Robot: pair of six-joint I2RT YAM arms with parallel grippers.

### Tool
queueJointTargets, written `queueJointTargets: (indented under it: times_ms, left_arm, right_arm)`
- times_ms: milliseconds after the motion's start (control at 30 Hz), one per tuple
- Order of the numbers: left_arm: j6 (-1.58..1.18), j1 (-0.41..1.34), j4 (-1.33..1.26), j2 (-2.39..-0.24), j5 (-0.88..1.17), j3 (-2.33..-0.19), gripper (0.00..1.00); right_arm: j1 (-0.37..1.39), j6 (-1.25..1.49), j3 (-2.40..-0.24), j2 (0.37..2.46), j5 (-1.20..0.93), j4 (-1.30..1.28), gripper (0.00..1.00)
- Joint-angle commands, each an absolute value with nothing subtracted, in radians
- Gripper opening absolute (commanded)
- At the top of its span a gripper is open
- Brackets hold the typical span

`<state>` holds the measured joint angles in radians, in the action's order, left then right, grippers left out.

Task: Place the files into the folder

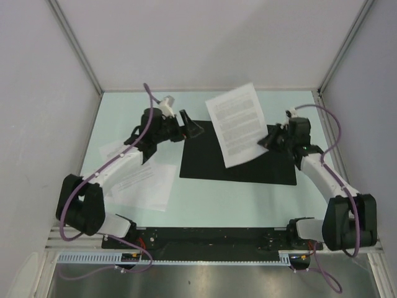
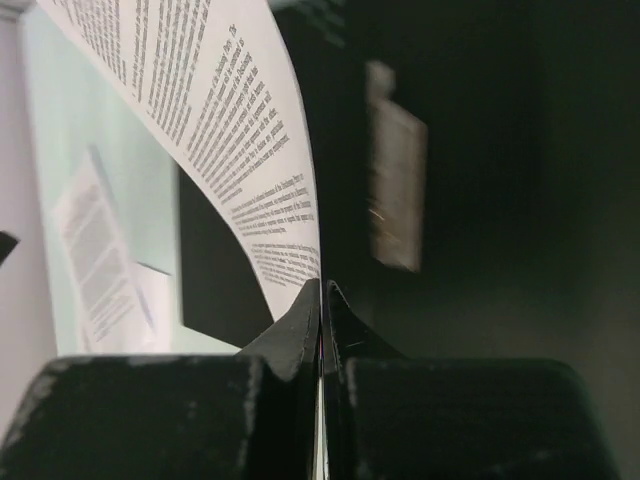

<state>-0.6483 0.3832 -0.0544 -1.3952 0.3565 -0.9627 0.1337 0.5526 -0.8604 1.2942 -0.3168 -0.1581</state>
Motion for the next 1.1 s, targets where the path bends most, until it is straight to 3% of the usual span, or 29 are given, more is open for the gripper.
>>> queueJointTargets:
  times_ms: [0, 267, 533, 833, 967, 1067]
  left_arm:
    - [-0.741, 0.478, -0.187, -1.512, 0.390, -0.951, 0.89]
    - [-0.775, 0.583, -0.265, -1.710, 0.379, -1.006, 0.89]
    - [-0.805, 0.604, -0.284, -1.821, 0.388, -1.043, 0.87]
    - [-0.810, 0.604, -0.275, -1.874, 0.388, -1.054, 0.86]
    - [-0.815, 0.604, -0.278, -1.878, 0.390, -1.060, 0.86]
    - [-0.822, 0.609, -0.285, -1.876, 0.390, -1.057, 0.85]
  right_arm:
    - [0.008, 0.548, -0.715, 1.146, -0.351, -0.204, 0.00]
    - [-0.251, 0.456, -0.572, 1.104, -0.390, -0.227, 0.00]
    - [-0.287, 0.345, -0.561, 1.282, -0.538, -0.147, 0.00]
    - [-0.324, 0.311, -0.560, 1.327, -0.566, -0.136, 0.00]
    - [-0.328, 0.350, -0.558, 1.290, -0.542, -0.137, 0.39]
    - [-0.328, 0.392, -0.552, 1.282, -0.519, -0.123, 0.54]
